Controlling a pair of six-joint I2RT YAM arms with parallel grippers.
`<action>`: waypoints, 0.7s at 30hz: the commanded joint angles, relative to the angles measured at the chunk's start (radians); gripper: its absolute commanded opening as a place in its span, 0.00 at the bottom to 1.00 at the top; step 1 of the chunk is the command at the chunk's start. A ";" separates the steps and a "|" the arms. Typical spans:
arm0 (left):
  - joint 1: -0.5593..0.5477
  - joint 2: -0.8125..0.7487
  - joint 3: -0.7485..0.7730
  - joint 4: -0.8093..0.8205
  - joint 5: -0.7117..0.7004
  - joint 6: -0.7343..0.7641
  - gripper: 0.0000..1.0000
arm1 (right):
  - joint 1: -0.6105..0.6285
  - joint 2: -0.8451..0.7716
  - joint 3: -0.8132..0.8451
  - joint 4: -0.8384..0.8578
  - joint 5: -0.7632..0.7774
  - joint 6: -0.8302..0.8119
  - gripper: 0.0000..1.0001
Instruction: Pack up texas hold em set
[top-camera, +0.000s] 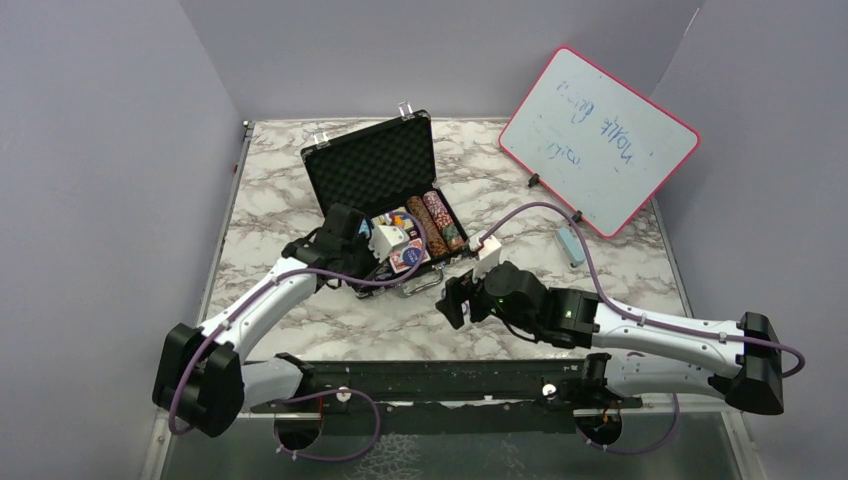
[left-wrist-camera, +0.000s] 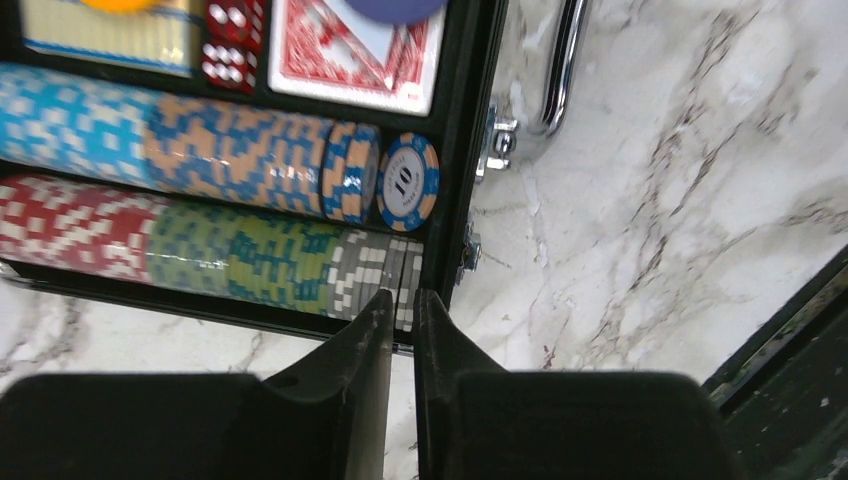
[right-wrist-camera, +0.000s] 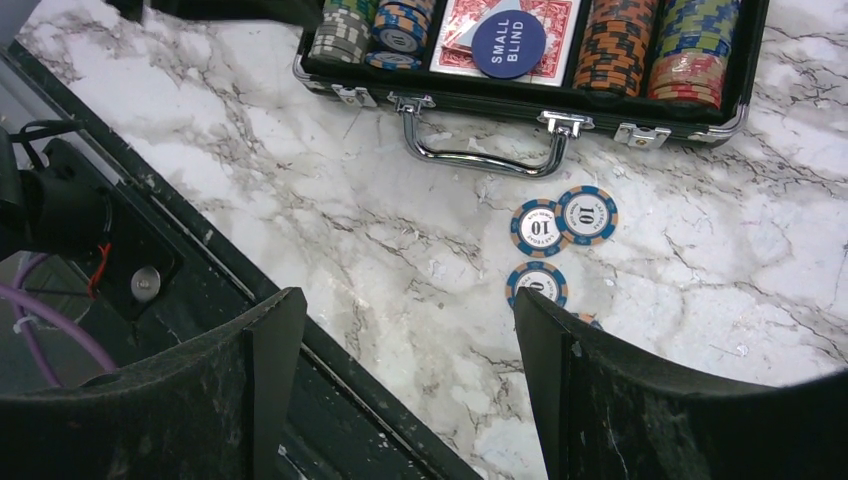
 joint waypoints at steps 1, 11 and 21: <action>-0.001 -0.129 0.099 0.074 0.077 -0.072 0.26 | 0.000 0.000 0.008 -0.055 0.041 0.029 0.79; -0.002 -0.218 0.041 0.367 -0.261 -0.578 0.44 | -0.235 0.322 0.121 -0.317 -0.062 0.148 0.78; 0.000 -0.180 0.023 0.431 -0.322 -0.818 0.57 | -0.334 0.619 0.343 -0.269 -0.157 0.043 0.79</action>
